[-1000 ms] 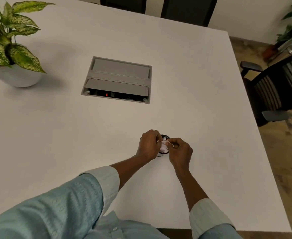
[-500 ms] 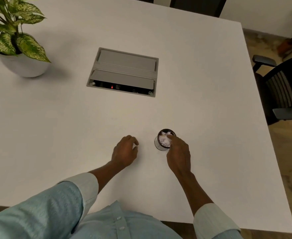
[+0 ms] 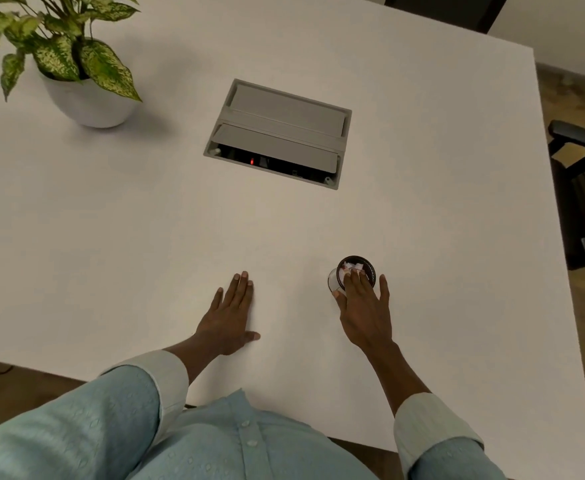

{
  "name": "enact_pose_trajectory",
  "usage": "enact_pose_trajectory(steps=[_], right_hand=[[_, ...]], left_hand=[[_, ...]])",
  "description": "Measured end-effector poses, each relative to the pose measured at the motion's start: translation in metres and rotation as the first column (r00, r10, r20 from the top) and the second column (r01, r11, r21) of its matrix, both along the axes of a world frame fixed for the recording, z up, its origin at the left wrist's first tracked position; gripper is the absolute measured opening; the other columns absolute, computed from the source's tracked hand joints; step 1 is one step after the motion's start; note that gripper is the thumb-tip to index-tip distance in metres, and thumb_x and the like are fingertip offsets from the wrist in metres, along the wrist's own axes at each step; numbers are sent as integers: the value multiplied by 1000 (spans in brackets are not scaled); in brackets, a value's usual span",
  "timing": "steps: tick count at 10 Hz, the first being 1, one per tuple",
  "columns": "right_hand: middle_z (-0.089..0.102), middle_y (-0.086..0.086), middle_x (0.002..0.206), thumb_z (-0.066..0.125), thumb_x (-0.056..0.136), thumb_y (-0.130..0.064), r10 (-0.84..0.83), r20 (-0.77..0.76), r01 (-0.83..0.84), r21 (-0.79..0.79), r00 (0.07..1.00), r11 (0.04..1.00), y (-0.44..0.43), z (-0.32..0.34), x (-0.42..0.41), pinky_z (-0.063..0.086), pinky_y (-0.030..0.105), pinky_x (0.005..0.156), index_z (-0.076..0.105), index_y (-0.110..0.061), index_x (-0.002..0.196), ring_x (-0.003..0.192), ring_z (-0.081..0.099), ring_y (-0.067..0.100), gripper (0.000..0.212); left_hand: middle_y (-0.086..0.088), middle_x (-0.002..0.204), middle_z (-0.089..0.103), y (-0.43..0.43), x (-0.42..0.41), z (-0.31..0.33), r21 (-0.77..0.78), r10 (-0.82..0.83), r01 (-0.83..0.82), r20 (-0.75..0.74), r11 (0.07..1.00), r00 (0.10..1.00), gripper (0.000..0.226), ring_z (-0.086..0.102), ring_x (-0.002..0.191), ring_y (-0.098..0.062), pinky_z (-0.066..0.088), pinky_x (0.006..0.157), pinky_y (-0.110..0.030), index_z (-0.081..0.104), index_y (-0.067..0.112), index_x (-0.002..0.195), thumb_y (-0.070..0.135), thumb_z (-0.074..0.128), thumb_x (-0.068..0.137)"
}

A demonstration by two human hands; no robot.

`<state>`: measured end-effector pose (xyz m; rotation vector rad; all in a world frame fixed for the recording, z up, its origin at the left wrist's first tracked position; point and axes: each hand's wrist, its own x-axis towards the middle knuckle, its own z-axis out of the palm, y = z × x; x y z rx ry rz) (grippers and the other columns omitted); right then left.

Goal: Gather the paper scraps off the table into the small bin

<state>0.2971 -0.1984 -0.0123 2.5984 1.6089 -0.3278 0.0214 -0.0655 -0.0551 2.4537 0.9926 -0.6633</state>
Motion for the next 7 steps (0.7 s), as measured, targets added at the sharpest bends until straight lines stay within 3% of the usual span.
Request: enact_pose_trajectory(steps=[3, 4, 5, 6, 7], right_hand=[[49, 4, 156, 34, 108, -37, 5, -12, -6, -17, 1000, 1000, 9, 5, 1, 4, 53, 128, 47, -12, 149, 150, 36, 18, 50], [55, 6, 150, 32, 106, -32, -22, 6, 21, 57, 1000, 998, 10, 10, -6, 10, 54, 127, 55, -12, 142, 146, 44, 18, 48], [63, 6, 141, 43, 103, -23, -73, 37, 65, 187, 997, 980, 11, 18, -13, 18, 57, 123, 64, -15, 133, 137, 54, 19, 38], [71, 5, 128, 48, 95, -24, -101, 84, 72, 290, 991, 954, 15, 23, -20, 25, 58, 119, 70, -17, 120, 123, 63, 23, 34], [72, 3, 116, 51, 94, -26, -95, 113, 46, 374, 989, 926, 20, 26, -24, 29, 54, 115, 72, -18, 110, 114, 64, 25, 27]], left_hand=[[-5, 164, -39, 7, 0, 9, -86, 8, -9, -13, 996, 1000, 116, -31, 154, -23, 1, 131, -48, -25, 12, 158, 55, 61, 95], [-3, 166, -35, 18, -6, 16, -132, -5, 8, 21, 991, 1000, 111, -27, 156, -22, 3, 131, -45, -20, 13, 160, 46, 64, 96], [0, 170, -25, 32, -8, 28, -195, 1, 4, 26, 981, 1000, 98, -17, 159, -17, 17, 130, -43, -5, 12, 164, 44, 61, 99], [0, 174, -1, 48, -9, 42, -188, 58, -57, 2, 980, 998, 81, 4, 160, -17, 31, 124, -44, 13, 13, 163, 45, 56, 102], [-6, 161, 38, 66, -16, 56, -135, 87, -90, -29, 987, 996, 68, 38, 147, -27, 40, 115, -42, 32, 15, 156, 48, 56, 101]])
